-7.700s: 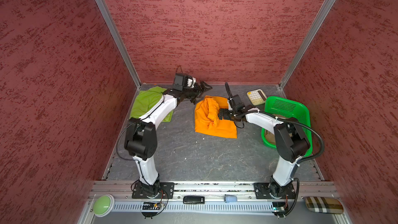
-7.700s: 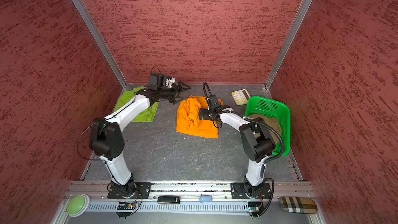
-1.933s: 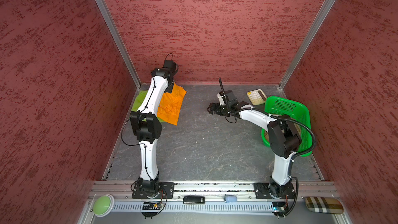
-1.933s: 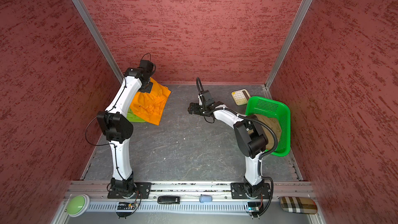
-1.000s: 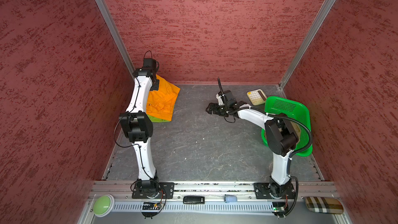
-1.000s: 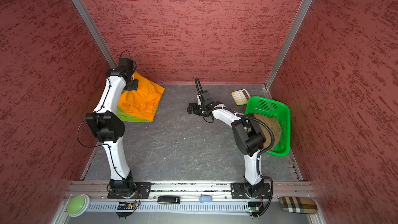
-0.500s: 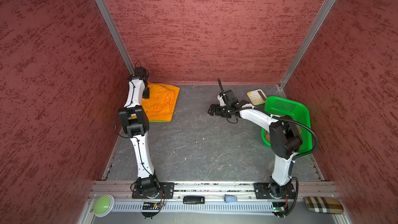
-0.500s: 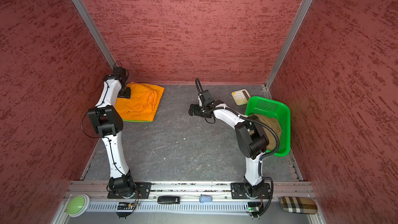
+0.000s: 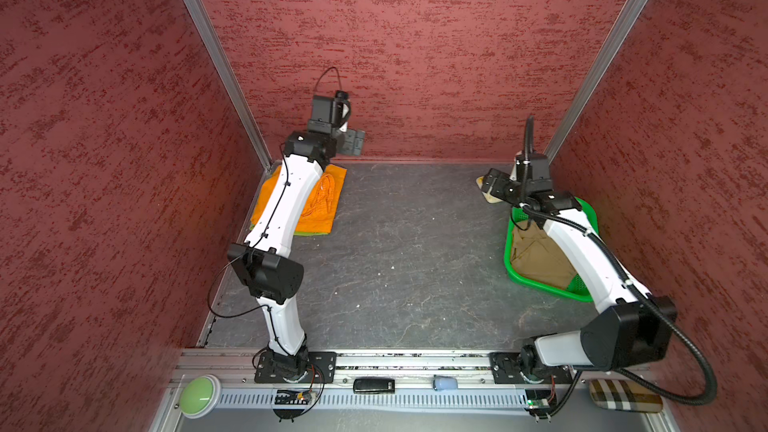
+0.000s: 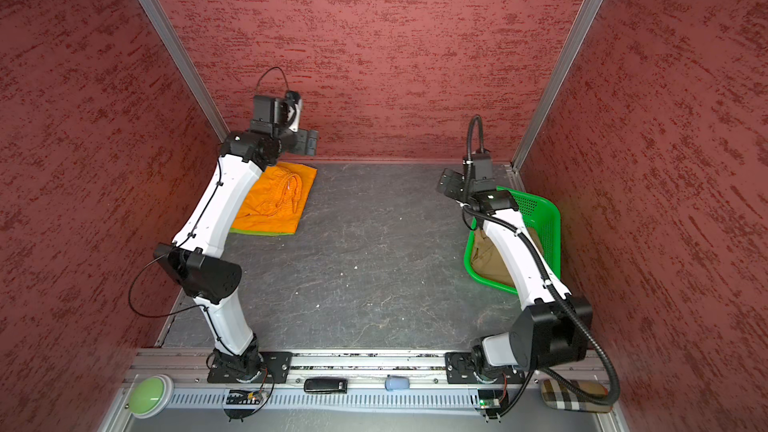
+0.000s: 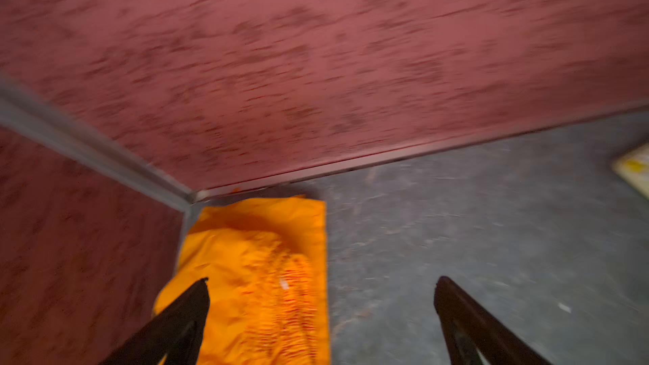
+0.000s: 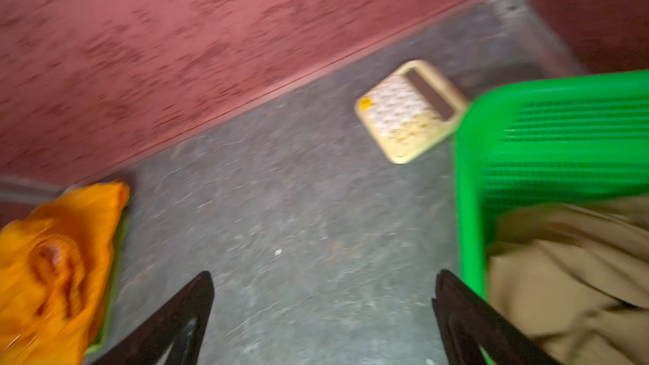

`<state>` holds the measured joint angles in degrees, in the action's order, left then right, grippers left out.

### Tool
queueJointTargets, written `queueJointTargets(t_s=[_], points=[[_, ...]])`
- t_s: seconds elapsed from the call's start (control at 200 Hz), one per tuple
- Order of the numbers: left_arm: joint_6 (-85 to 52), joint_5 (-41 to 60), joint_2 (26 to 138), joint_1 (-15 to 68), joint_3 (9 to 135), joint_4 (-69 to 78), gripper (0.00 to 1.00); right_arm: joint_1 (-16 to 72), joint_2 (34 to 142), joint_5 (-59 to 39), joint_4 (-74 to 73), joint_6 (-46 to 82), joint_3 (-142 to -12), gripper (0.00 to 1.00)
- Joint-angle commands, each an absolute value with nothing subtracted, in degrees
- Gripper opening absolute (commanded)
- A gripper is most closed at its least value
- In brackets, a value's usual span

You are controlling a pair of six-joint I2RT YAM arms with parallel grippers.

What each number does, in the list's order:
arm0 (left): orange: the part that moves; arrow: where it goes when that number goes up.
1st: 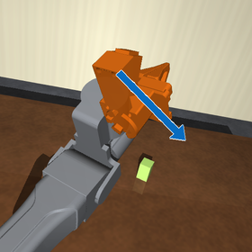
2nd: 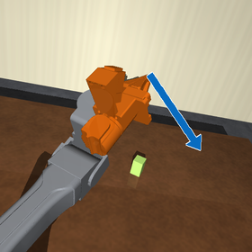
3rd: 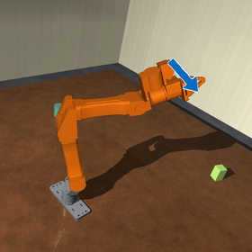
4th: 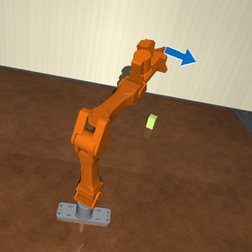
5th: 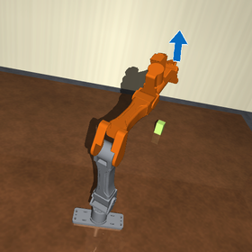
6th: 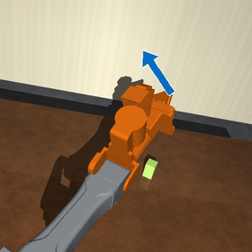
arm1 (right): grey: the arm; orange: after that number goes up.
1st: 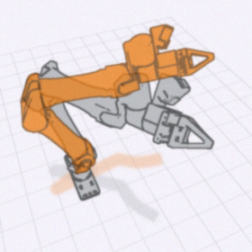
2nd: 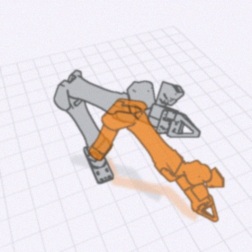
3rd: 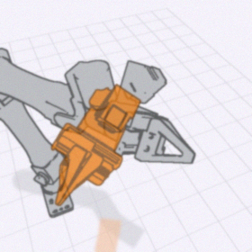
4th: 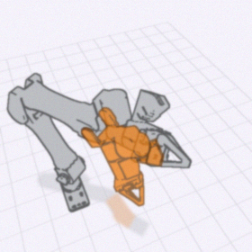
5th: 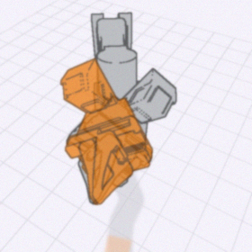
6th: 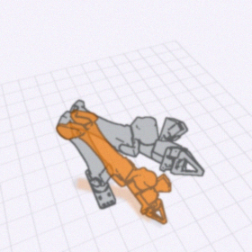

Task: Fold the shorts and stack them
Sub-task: 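Grasp the khaki shorts in the green basket with the right gripper while the left releases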

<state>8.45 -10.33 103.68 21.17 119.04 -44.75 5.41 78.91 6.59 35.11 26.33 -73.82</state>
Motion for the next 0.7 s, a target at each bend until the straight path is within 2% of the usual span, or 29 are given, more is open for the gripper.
queueJointTargets(t_s=[0.0,0.195,0.401,0.551,0.611,0.676,0.691], points=[[7.87,-5.2,103.74,26.72,110.21,-30.59,0.99,1.3,77.07,13.44,41.02,27.13,-69.39,0.99],[9.99,-2.93,107.06,40.2,106.97,-23.08,0.99,-9.04,73.68,10.11,38.42,33.05,-57.96,0.99],[24.98,-15.39,115.48,51.97,110.82,-23.97,0.99,-15.05,74.6,14.32,37.55,35.63,-51.89,0.99],[29.56,-21.2,119.0,56.27,109.94,-21.14,0.99,-16.85,77.65,10.65,34.43,38.44,-49.84,0.99],[27.77,-20.75,119.43,56.76,110.21,-22.13,0.99,-17.07,79.5,9.52,32.68,39.43,-49.27,0.91],[25.62,-19.57,119.47,56.95,110.47,-23.38,0.99,-17.13,81.56,8.67,30.86,39.42,-49.02,0.74],[24.99,-19.33,119.45,57.03,110.55,-23.69,0.99,-17.13,82.02,8.54,30.58,39.36,-49.0,0.68]])
